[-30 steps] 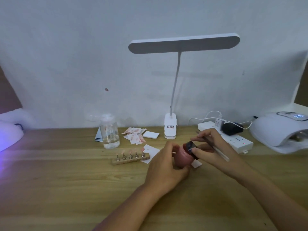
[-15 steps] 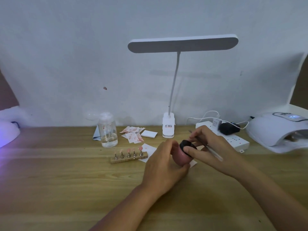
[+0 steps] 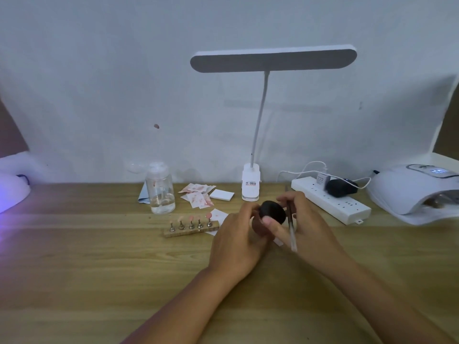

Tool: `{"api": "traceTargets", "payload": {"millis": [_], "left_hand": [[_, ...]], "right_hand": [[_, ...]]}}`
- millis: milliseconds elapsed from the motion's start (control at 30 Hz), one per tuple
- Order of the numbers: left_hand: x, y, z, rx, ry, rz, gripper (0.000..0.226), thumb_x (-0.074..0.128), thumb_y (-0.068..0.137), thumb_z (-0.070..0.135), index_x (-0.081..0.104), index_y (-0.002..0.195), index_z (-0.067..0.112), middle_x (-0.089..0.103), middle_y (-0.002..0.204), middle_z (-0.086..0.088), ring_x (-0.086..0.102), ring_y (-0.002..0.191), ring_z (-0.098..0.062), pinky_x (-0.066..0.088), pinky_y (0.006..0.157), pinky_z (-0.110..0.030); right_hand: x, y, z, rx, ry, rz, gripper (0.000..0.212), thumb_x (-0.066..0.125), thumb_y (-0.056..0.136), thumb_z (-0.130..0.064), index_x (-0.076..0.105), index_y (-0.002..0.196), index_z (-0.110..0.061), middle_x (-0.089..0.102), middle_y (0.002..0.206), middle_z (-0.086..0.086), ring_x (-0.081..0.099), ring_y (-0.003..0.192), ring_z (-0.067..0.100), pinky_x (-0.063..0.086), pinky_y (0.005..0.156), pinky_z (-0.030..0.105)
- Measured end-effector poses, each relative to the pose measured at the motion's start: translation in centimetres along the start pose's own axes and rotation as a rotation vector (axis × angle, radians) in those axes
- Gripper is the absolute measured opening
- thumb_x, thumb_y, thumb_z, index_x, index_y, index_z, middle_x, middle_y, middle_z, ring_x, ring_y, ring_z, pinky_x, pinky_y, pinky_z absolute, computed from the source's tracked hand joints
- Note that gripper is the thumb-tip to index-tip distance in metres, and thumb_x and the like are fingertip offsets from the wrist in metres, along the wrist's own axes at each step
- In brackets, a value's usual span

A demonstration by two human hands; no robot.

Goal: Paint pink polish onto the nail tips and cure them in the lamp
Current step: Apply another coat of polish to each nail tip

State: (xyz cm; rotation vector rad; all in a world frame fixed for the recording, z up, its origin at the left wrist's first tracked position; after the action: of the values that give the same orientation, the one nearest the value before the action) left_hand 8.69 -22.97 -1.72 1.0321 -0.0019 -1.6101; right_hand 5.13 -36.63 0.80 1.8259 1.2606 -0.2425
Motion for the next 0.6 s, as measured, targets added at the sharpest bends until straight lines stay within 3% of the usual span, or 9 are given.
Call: {"api": "traceTargets", "payload": {"millis": [67, 167, 333, 467, 600], "left_hand": [[-0.1, -0.1, -0.2, -0.001, 0.014, 0.006, 0.045, 0.065, 0.082, 0.047, 0.047, 0.122, 0.038, 0.064, 0.113, 0.015, 0.056, 0.109, -0.009, 0.049, 0.083, -0.035], [0.2, -0.1, 0.1, 0.016, 0.051, 0.010, 0.047, 0.064, 0.082, 0.051, 0.046, 0.124, 0.039, 0.063, 0.114, 0.014, 0.054, 0.109, -0.010, 0.048, 0.082, -0.035], [0.1, 0.3, -0.2, -0.011, 0.138, 0.053, 0.042, 0.060, 0.086, 0.051, 0.048, 0.125, 0.039, 0.064, 0.114, 0.014, 0.053, 0.106, -0.016, 0.043, 0.082, -0.035], [0.2, 0.5, -2.1, -0.129, 0.252, -0.008, 0.047, 0.057, 0.090, 0.047, 0.046, 0.135, 0.037, 0.052, 0.115, 0.004, 0.050, 0.109, -0.020, 0.041, 0.085, -0.033], [0.7, 0.8, -2.1, -0.178, 0.289, -0.028, 0.038, 0.055, 0.091, 0.052, 0.054, 0.117, 0.024, 0.061, 0.110, 0.001, 0.056, 0.105, -0.023, 0.042, 0.084, -0.035]], "right_hand": [[0.0, -0.1, 0.4, 0.029, -0.010, 0.037, 0.045, 0.071, 0.073, -0.053, 0.043, 0.105, -0.038, 0.056, 0.102, -0.019, 0.056, 0.098, 0.006, 0.043, 0.077, 0.019], [-0.4, -0.3, 0.5, 0.060, -0.062, 0.110, 0.047, 0.069, 0.072, -0.054, 0.043, 0.105, -0.034, 0.057, 0.101, -0.015, 0.055, 0.096, 0.010, 0.047, 0.078, 0.029], [0.3, -0.9, -0.5, -0.002, -0.055, 0.024, 0.048, 0.054, 0.079, -0.065, 0.038, 0.111, -0.033, 0.049, 0.100, -0.032, 0.056, 0.095, 0.001, 0.045, 0.076, 0.024], [2.1, -1.7, -0.9, -0.010, -0.072, -0.066, 0.054, 0.058, 0.087, -0.053, 0.033, 0.126, -0.025, 0.060, 0.105, -0.016, 0.063, 0.097, 0.010, 0.052, 0.082, 0.034], [1.9, -2.2, -0.8, 0.024, -0.061, -0.061, 0.052, 0.045, 0.089, -0.060, 0.032, 0.129, -0.029, 0.064, 0.107, -0.015, 0.064, 0.099, 0.009, 0.051, 0.083, 0.032]]}}
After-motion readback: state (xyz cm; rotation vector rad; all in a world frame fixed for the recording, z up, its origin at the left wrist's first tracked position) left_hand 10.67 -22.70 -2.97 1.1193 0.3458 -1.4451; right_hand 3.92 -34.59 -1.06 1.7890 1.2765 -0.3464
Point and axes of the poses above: each hand's wrist, its own y-axis towards the middle knuckle, its own x-axis out of the palm, z = x × y, the point moved 8 cm from there along y, towards the middle knuckle
